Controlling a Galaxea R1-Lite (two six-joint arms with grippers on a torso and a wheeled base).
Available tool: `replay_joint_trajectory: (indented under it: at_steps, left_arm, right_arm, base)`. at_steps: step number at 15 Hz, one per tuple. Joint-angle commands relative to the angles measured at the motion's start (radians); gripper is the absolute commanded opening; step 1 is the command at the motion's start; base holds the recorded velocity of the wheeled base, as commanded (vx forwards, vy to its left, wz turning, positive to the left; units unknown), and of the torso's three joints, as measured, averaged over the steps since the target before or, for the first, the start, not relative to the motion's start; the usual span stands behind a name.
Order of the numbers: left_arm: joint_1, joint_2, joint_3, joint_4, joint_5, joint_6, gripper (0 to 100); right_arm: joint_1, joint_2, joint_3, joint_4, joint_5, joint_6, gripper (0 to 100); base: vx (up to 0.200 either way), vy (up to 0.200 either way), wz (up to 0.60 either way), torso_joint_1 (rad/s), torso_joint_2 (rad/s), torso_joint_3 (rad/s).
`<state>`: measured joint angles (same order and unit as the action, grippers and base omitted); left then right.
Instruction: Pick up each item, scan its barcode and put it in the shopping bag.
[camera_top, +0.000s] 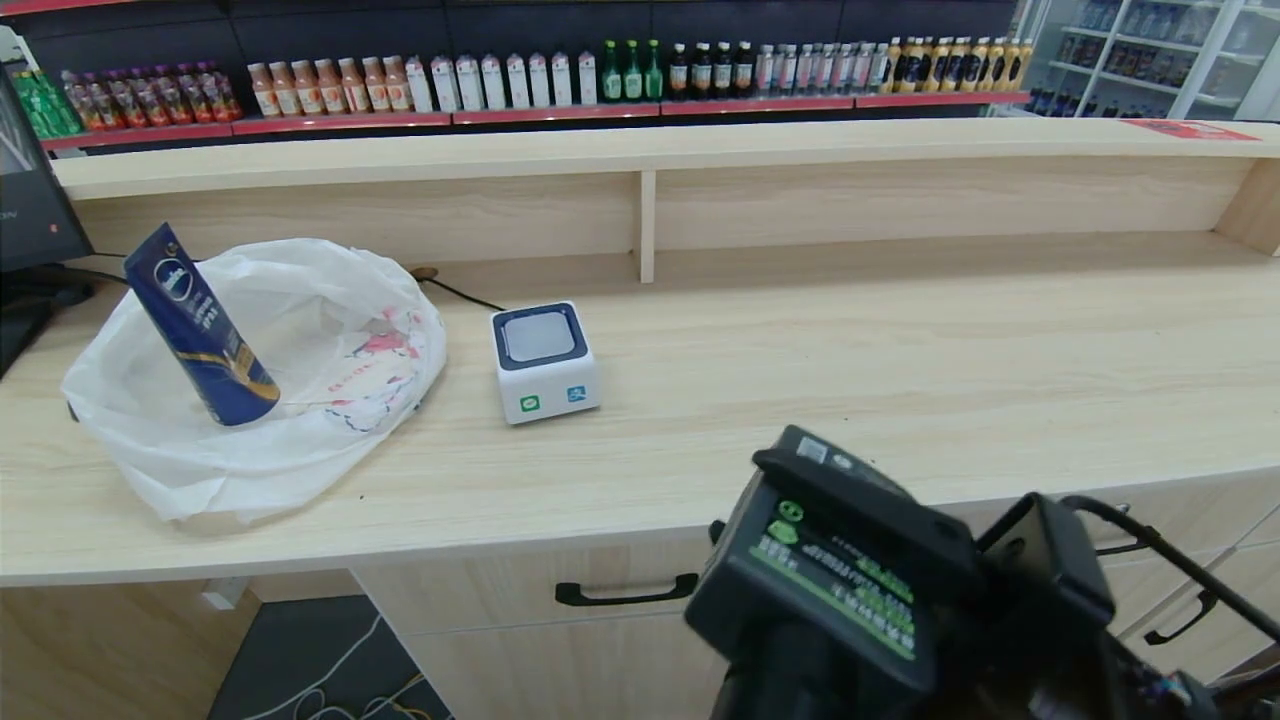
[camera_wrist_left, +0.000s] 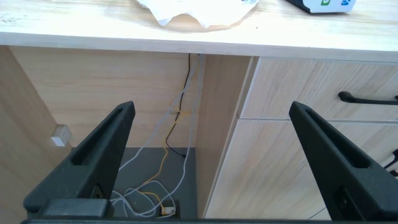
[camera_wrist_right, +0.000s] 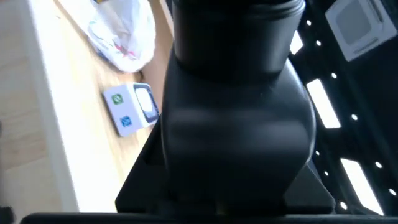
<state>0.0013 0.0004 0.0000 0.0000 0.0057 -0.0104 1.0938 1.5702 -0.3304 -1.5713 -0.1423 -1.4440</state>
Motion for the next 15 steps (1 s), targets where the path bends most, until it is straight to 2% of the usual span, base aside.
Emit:
replay_joint_trajectory:
  at_steps: [1,15]
  left_arm:
    - [0.0,0.0,0.0,0.0,0.0,0.0,100]
    - [0.0,0.0,0.0,0.0,0.0,0.0,100]
  right_arm:
    - [-0.028,-0.064,0.007,0.0,-0.002,-0.004,0]
    - [0.012,-0.07,-0.036,0.0,-0.016,-0.001,0]
  base:
    - [0.0,0.0,0.0,0.0,0.0,0.0]
    - [0.0,0.0,0.0,0.0,0.0,0.0]
